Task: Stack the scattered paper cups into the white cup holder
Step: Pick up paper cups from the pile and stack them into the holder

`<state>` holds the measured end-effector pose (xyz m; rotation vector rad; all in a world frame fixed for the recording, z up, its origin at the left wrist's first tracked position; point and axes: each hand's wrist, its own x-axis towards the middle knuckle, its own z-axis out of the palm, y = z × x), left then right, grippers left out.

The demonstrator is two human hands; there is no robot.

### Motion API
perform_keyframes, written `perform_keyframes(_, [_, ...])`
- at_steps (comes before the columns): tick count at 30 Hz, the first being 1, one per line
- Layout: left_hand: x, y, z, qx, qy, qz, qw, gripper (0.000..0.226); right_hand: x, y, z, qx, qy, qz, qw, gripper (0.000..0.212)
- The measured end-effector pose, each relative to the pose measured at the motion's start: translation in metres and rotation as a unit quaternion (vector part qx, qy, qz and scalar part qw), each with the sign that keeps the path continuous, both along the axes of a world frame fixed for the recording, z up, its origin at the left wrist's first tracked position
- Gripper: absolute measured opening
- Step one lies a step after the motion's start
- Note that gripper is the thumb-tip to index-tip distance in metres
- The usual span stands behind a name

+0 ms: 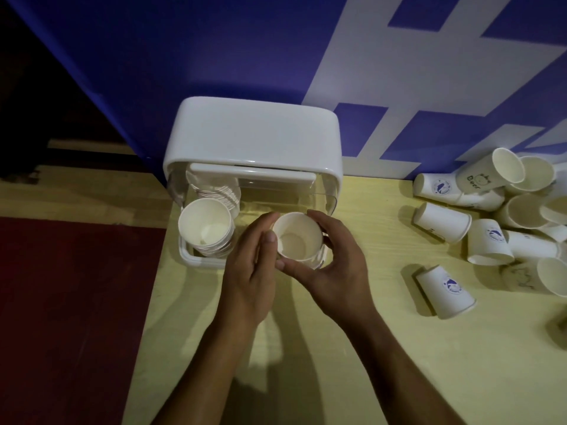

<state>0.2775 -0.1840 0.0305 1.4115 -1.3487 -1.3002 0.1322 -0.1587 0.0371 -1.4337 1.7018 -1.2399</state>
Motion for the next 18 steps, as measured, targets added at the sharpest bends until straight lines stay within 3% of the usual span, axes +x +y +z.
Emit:
perform_keyframes(11, [-0.001, -0.017, -0.012, -0.008, -0.039, -0.013, 0.999, 0.037, -0.001, -0.015, -0.018, 0.031, 0.001, -0.009, 0.999, 0.077])
perform_keyframes(18, [0.000, -0.024, -0.032, -0.005, -0.110, -0.029, 0.994, 0.037, -0.004, -0.020, -0.042, 0.081, 0.060, 0.008, 0.995, 0.082])
